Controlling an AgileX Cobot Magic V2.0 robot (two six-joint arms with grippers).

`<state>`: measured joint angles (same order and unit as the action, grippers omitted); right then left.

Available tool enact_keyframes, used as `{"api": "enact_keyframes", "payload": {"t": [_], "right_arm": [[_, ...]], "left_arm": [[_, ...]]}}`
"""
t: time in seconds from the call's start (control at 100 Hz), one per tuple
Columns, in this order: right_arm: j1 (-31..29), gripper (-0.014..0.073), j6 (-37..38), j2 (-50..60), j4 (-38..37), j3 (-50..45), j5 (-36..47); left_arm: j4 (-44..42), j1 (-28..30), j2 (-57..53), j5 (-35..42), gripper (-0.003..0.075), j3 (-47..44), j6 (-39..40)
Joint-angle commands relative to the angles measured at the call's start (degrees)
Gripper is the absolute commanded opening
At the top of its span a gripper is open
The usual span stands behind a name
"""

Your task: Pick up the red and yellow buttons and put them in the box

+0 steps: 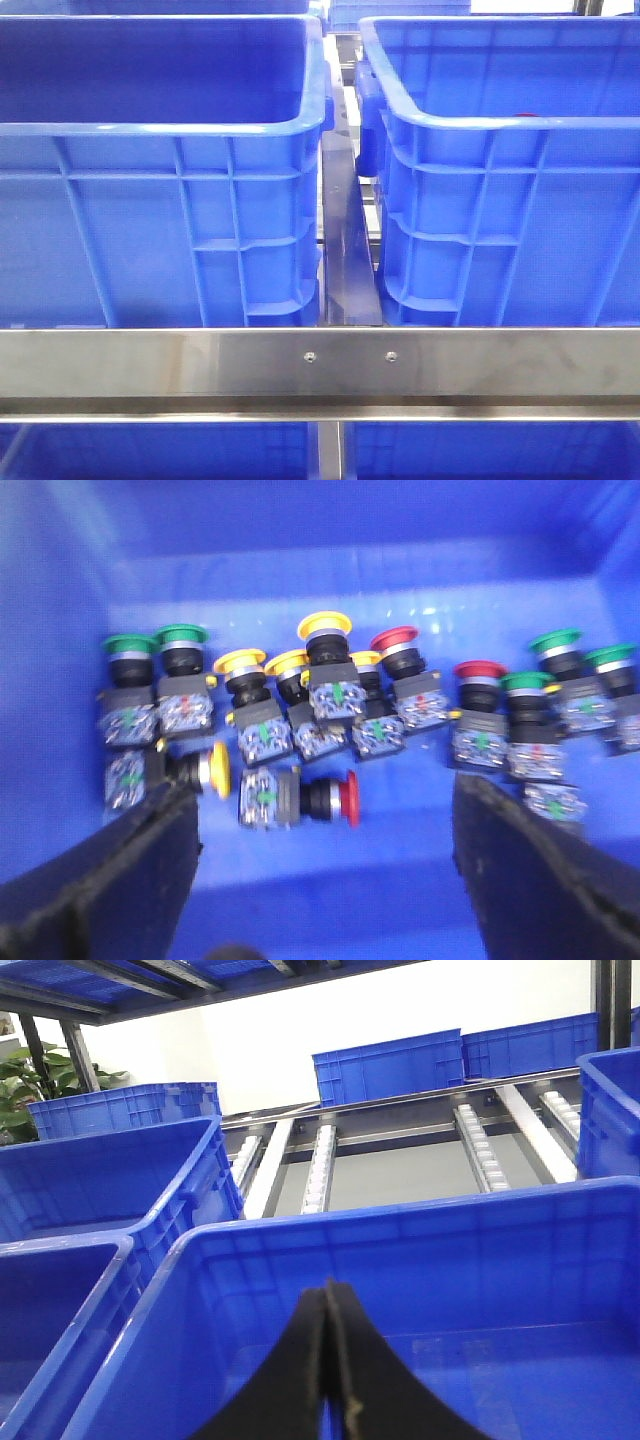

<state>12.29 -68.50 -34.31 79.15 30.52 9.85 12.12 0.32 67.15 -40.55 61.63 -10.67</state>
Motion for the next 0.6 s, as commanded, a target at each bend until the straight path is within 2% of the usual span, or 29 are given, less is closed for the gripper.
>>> {"api": "enact_keyframes", "payload": {"t": [0.0, 0.29, 0.59], "right_arm": [[-0.2, -0.0116, -0.5, 0.0, -0.8, 1.5, 0.2], [-0.2, -0.0116, -0.5, 0.0, -0.8, 1.5, 0.4], [-0.2, -0.0116, -0.5, 0.0, -0.8, 1.5, 0.4]], "left_arm": [[1.4, -1.8, 4.7, 2.5, 0.0501, 5.2, -1.5], [1.3, -4.2, 20.0, 2.1, 0.0501, 14.2, -1.7], [1.3, -4.2, 27.3, 2.5, 0.0501, 17.3, -1.7]]}}
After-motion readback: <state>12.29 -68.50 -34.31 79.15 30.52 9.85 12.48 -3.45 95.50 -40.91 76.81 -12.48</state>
